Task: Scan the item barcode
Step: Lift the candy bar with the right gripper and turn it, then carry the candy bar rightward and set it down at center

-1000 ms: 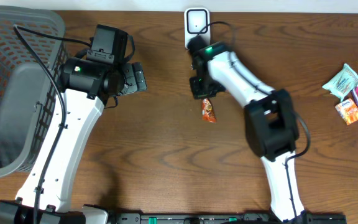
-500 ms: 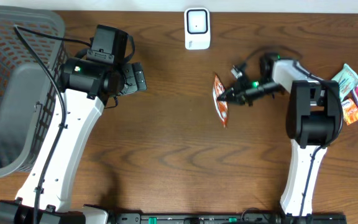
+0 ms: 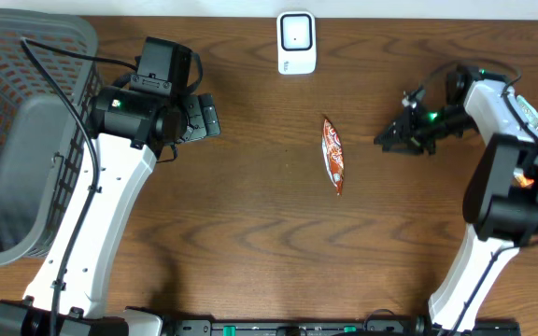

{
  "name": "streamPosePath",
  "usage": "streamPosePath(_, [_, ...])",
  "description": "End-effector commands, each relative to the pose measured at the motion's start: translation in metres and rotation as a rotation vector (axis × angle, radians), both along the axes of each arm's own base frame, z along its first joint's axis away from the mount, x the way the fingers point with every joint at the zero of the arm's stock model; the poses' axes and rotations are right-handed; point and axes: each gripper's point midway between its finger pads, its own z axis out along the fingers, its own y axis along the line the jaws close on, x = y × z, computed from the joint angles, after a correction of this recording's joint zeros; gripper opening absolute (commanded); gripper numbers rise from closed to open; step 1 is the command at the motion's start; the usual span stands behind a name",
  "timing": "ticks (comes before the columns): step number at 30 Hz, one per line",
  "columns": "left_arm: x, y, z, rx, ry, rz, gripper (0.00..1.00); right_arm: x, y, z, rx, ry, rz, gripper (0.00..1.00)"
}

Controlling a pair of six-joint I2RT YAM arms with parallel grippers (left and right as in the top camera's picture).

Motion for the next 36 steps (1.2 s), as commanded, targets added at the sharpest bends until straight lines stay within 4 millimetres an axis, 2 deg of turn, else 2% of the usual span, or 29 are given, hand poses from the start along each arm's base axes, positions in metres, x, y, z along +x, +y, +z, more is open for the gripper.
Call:
streamPosePath(1, [-0.001,0.003,0.0,0.011,0.0,0.004,0.98,0.003,0.026,0.042,-0.105,-0.138,0.097,0.24])
streamPosePath(4, [-0.001,0.003,0.0,0.011,0.0,0.004,0.98,-0.005,0.051,0.049,-0.223,-0.192,0.203,0.2])
streamPosePath(8, [-0.001,0.003,0.0,0.011,0.0,0.004,0.98,-0.015,0.071,0.031,-0.495,-0.177,0.276,0.24])
streamPosePath(9, [-0.001,0.003,0.0,0.011,0.0,0.004,0.98,-0.016,0.073,0.026,-0.578,-0.173,0.275,0.35])
streamPosePath(10, [-0.001,0.003,0.0,0.011,0.0,0.004,0.98,-0.017,0.074,0.021,-0.669,-0.173,0.266,0.41])
streamPosePath(12, [-0.001,0.003,0.0,0.011,0.0,0.004,0.98,-0.019,0.076,0.015,-0.818,-0.188,0.236,0.45])
streamPosePath(14, [-0.001,0.003,0.0,0.011,0.0,0.004,0.98,-0.019,0.076,0.013,-0.924,-0.21,0.193,0.54])
streamPosePath(16, [-0.001,0.003,0.0,0.01,0.0,0.004,0.98,-0.019,0.076,0.014,-1.006,-0.236,0.16,0.6])
streamPosePath(20, [-0.001,0.003,0.0,0.011,0.0,0.004,0.98,-0.018,0.089,0.003,-1.026,-0.289,0.14,0.65])
streamPosePath(24, [-0.001,0.003,0.0,0.011,0.0,0.004,0.98,-0.019,0.099,-0.023,-0.97,-0.314,0.125,0.67])
streamPosePath(26, [-0.001,0.003,0.0,0.011,0.0,0.004,0.98,-0.023,0.108,-0.038,-0.917,-0.317,0.137,0.73])
streamPosePath(29, [-0.001,0.003,0.0,0.01,0.0,0.004,0.98,-0.027,0.105,-0.048,-0.923,-0.32,0.148,0.73])
streamPosePath(30, [-0.001,0.003,0.0,0.011,0.0,0.004,0.98,-0.029,0.103,-0.051,-0.926,-0.318,0.15,0.69])
streamPosePath(32, [-0.001,0.003,0.0,0.011,0.0,0.004,0.98,-0.029,0.101,-0.052,-0.93,-0.317,0.16,0.58])
streamPosePath(33, [-0.001,0.003,0.0,0.011,0.0,0.004,0.98,-0.029,0.1,-0.052,-0.932,-0.317,0.173,0.45])
streamPosePath(36, [-0.001,0.003,0.0,0.011,0.0,0.004,0.98,-0.031,0.102,-0.053,-0.916,-0.308,0.174,0.28])
